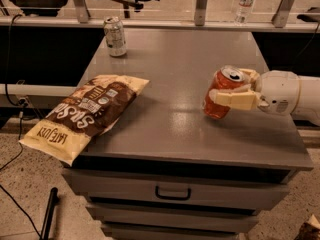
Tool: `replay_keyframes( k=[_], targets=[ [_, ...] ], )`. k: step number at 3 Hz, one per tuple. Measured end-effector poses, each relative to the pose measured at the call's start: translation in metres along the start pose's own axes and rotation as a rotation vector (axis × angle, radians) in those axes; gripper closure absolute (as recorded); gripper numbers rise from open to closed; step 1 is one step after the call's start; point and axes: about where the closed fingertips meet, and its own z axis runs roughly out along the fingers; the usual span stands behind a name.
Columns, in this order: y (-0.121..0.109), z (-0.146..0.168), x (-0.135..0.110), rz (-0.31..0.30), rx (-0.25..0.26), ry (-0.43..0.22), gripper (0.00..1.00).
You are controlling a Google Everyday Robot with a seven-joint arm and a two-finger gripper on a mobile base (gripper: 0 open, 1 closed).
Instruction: Place coke can upright
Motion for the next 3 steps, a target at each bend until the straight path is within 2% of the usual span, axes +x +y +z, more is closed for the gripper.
replay_keyframes(
  k=[1, 2, 3],
  targets=[
    [0.005, 0.005, 0.001, -0.041, -0.056, 0.056, 0.61],
    [0.01, 0.009, 0.002, -0.076, -0.085, 0.126, 0.39],
    [0.016, 0.017, 0.013, -0.104, -0.102, 0.224, 0.15]
  ],
)
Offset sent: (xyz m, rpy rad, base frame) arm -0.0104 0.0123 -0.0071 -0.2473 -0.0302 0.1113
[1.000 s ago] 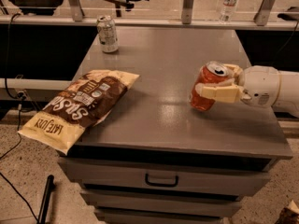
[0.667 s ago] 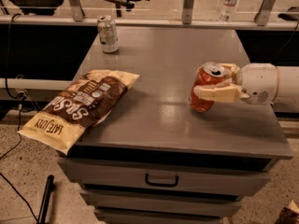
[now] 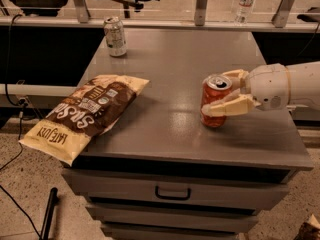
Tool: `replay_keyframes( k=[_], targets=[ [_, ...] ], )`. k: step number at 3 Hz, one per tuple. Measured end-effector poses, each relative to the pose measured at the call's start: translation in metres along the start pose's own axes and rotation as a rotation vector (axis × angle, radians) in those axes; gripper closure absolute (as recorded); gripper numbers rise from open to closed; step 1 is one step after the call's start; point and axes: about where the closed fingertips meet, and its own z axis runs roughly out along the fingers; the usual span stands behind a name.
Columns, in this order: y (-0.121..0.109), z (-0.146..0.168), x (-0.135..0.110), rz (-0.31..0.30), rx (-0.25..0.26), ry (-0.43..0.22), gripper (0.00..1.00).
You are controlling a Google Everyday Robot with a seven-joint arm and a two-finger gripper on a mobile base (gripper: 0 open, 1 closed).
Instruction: Place coke can upright
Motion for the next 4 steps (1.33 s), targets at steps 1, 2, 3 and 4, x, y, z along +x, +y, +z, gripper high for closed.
replay_keyframes(
  k=[1, 2, 3, 4],
  targets=[
    [0.003, 0.005, 0.008, 0.04, -0.015, -0.003, 0.0],
    [0.003, 0.006, 0.015, 0.102, -0.017, -0.03, 0.0],
    [0.001, 0.001, 0.028, 0.144, -0.004, -0.057, 0.0],
    [-0.003, -0.014, 0.051, 0.189, 0.04, -0.05, 0.0]
  ],
)
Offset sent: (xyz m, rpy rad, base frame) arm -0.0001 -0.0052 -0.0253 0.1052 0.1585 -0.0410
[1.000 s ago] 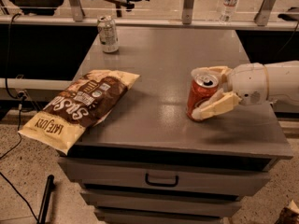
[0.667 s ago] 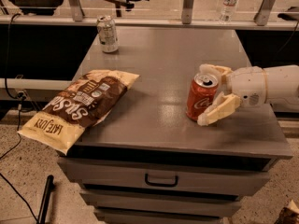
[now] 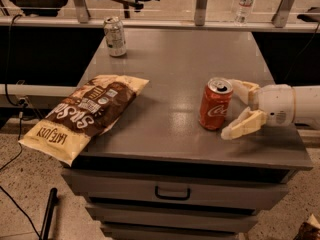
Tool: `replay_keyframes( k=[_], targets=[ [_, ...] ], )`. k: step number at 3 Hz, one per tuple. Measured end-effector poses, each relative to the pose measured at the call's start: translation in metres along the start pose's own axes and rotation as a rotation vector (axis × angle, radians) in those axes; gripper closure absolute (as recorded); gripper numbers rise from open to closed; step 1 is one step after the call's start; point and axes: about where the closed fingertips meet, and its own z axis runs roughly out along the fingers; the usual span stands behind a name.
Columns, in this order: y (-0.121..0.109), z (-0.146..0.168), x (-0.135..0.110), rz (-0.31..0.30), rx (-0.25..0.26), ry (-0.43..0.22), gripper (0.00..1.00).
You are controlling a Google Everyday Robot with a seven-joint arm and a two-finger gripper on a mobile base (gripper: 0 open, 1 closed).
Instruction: Place coke can upright
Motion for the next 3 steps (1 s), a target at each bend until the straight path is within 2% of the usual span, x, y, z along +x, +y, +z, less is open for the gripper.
replay_keyframes(
  k=[1, 2, 3],
  targets=[
    [-0.009, -0.022, 0.014, 0.032, 0.058, -0.018, 0.0],
    [-0.019, -0.048, 0.019, 0.105, 0.12, -0.14, 0.0],
    [-0.018, -0.047, 0.019, 0.103, 0.119, -0.137, 0.0]
  ],
)
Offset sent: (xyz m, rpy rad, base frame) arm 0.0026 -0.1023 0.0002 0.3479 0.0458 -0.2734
